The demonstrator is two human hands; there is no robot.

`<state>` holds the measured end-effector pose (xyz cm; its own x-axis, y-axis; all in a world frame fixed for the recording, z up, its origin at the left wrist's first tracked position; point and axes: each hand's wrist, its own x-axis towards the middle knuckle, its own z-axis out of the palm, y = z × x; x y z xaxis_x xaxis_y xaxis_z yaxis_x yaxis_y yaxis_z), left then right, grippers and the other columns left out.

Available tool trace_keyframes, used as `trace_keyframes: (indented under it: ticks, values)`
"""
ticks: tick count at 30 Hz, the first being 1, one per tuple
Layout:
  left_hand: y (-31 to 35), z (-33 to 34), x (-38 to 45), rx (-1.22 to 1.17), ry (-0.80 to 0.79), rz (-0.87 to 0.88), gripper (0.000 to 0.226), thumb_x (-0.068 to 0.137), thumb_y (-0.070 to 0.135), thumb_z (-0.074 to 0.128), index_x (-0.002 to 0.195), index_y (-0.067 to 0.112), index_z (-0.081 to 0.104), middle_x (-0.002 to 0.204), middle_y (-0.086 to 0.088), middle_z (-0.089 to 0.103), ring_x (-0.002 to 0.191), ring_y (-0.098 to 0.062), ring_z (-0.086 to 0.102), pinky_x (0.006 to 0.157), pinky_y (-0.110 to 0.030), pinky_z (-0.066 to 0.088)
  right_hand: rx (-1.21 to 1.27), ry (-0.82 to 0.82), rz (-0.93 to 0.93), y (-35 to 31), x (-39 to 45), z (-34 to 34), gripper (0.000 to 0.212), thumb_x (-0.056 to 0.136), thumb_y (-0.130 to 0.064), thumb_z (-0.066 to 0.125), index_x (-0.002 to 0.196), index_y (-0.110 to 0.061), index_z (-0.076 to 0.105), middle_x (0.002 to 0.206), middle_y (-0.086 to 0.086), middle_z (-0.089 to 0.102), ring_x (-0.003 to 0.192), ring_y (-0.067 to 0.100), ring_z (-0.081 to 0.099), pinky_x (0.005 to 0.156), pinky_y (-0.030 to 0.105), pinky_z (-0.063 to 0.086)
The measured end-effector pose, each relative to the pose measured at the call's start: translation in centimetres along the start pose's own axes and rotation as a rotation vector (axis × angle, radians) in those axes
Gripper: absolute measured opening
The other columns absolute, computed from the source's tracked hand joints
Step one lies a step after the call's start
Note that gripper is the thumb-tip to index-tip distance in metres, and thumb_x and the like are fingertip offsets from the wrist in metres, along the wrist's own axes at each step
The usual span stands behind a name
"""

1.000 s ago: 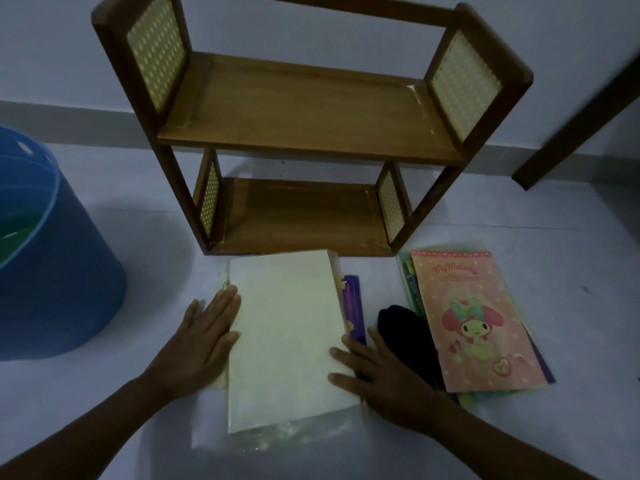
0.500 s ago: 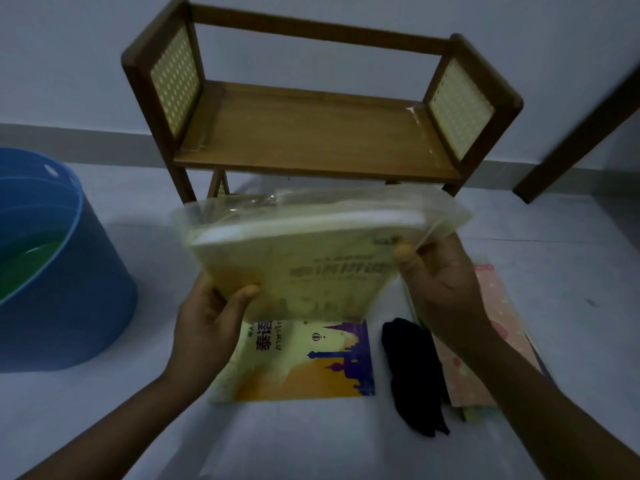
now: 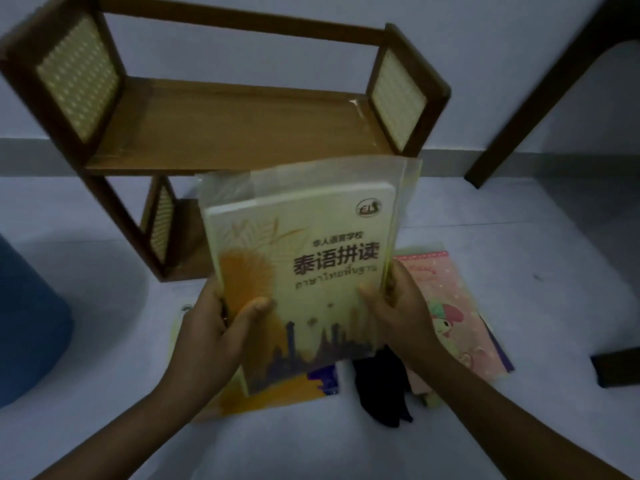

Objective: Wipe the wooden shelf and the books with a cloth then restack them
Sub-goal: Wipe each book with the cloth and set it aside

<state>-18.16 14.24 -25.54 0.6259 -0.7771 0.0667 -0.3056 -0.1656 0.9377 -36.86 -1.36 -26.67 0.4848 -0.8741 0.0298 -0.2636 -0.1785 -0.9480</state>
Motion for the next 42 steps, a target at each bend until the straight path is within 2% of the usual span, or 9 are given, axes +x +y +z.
trace_keyframes:
  ticks: [8, 12, 18, 22, 26, 30, 34, 38, 42]
  values:
    - [3.5, 13.3, 1.6, -0.279, -0.438, -0.330, 0.019, 0.093, 0.031, 0.058, 0.111, 0.027, 0.054, 0.104, 0.005, 0.067, 0.092, -0.013, 0.067, 0.079, -0.038, 0.059, -0.364, 0.308, 0.086, 3.1, -2.5, -13.0, 0.035, 0.094, -0.022, 0.060, 0.128, -0.021, 0.051, 0.110, -0.008, 0.060, 0.094, 0.003, 0.059, 0.076, 0.025, 0.051]
    - [3.7, 19.2, 2.9, -0.348, -0.536, -0.429, 0.018, 0.097, 0.009, 0.048, 0.110, 0.019, 0.056, 0.092, 0.005, 0.065, 0.082, -0.010, 0.064, 0.069, -0.024, 0.056, -0.470, 0.297, 0.240, 6.2, -0.5, -16.2, 0.036, 0.095, -0.012, 0.054, 0.130, -0.016, 0.051, 0.107, -0.002, 0.059, 0.090, 0.014, 0.056, 0.063, 0.015, 0.038]
    - [0.5, 21.7, 3.4, -0.112, -0.696, -0.383, 0.021, 0.097, 0.015, 0.049, 0.115, 0.019, 0.057, 0.112, 0.001, 0.064, 0.102, -0.015, 0.061, 0.088, -0.024, 0.050, -0.570, 0.225, 0.359, 11.4, 1.6, -17.9, 0.036, 0.097, -0.014, 0.052, 0.133, -0.013, 0.050, 0.124, 0.011, 0.061, 0.098, 0.019, 0.055, 0.080, 0.025, 0.040]
    - [-0.2, 20.4, 3.3, -0.125, -0.857, -0.347, 0.040, 0.098, 0.008, 0.049, 0.114, 0.042, 0.035, 0.110, 0.029, 0.047, 0.107, 0.006, 0.049, 0.084, -0.002, 0.040, -0.595, 0.187, 0.396, 13.1, 0.7, -18.0, 0.036, 0.097, -0.018, 0.050, 0.132, -0.013, 0.050, 0.122, 0.013, 0.062, 0.092, 0.019, 0.054, 0.067, 0.023, 0.043]
    - [-2.0, 16.3, 3.0, 0.155, -0.836, -0.143, 0.063, 0.098, 0.023, 0.051, 0.151, 0.025, 0.016, 0.153, 0.008, 0.031, 0.137, -0.007, 0.032, 0.110, -0.021, 0.031, -0.877, 0.265, 0.240, 11.8, 0.6, -16.7, 0.051, 0.093, -0.020, 0.056, 0.141, -0.010, 0.040, 0.139, 0.017, 0.048, 0.122, 0.036, 0.044, 0.102, 0.046, 0.035]
    - [-4.9, 7.4, 2.5, 0.413, -0.598, 0.160, 0.060, 0.091, 0.039, 0.056, 0.136, 0.052, 0.019, 0.142, 0.026, 0.038, 0.127, -0.006, 0.045, 0.099, -0.008, 0.032, -0.677, -0.008, -0.040, 7.5, -1.9, -9.3, 0.051, 0.096, -0.021, 0.048, 0.145, -0.013, 0.034, 0.148, 0.002, 0.035, 0.135, 0.018, 0.032, 0.113, 0.032, 0.024]
    - [-11.3, -1.5, 1.0, 0.769, -0.458, 0.047, 0.108, 0.069, 0.089, 0.030, 0.151, 0.021, 0.015, 0.159, 0.001, 0.015, 0.145, -0.017, 0.014, 0.117, -0.045, 0.020, -0.841, -0.353, -0.047, 9.5, -4.5, -1.7, 0.075, 0.095, -0.044, 0.048, 0.153, -0.020, 0.008, 0.159, 0.000, -0.003, 0.146, 0.019, -0.003, 0.113, 0.029, -0.001]
    - [-15.4, -6.8, -0.7, 0.876, -0.677, -0.059, 0.127, 0.060, 0.094, 0.040, 0.145, 0.023, -0.023, 0.153, 0.005, -0.032, 0.144, -0.013, -0.025, 0.121, -0.046, -0.002, -1.124, -0.389, -0.058, 12.3, -3.7, 0.1, 0.069, 0.069, -0.022, 0.077, 0.131, -0.007, 0.054, 0.130, 0.024, 0.057, 0.113, 0.044, 0.059, 0.088, 0.049, 0.052]
    - [-17.1, -8.1, -1.1, 0.836, -0.694, 0.011, 0.131, 0.063, 0.090, 0.046, 0.144, 0.019, -0.028, 0.153, 0.003, -0.035, 0.140, -0.007, -0.032, 0.118, -0.038, -0.013, -0.743, -0.201, -0.092, 10.1, -0.6, 1.3, 0.045, 0.084, -0.012, 0.049, 0.128, -0.005, 0.054, 0.122, 0.015, 0.060, 0.111, 0.033, 0.056, 0.093, 0.041, 0.047]
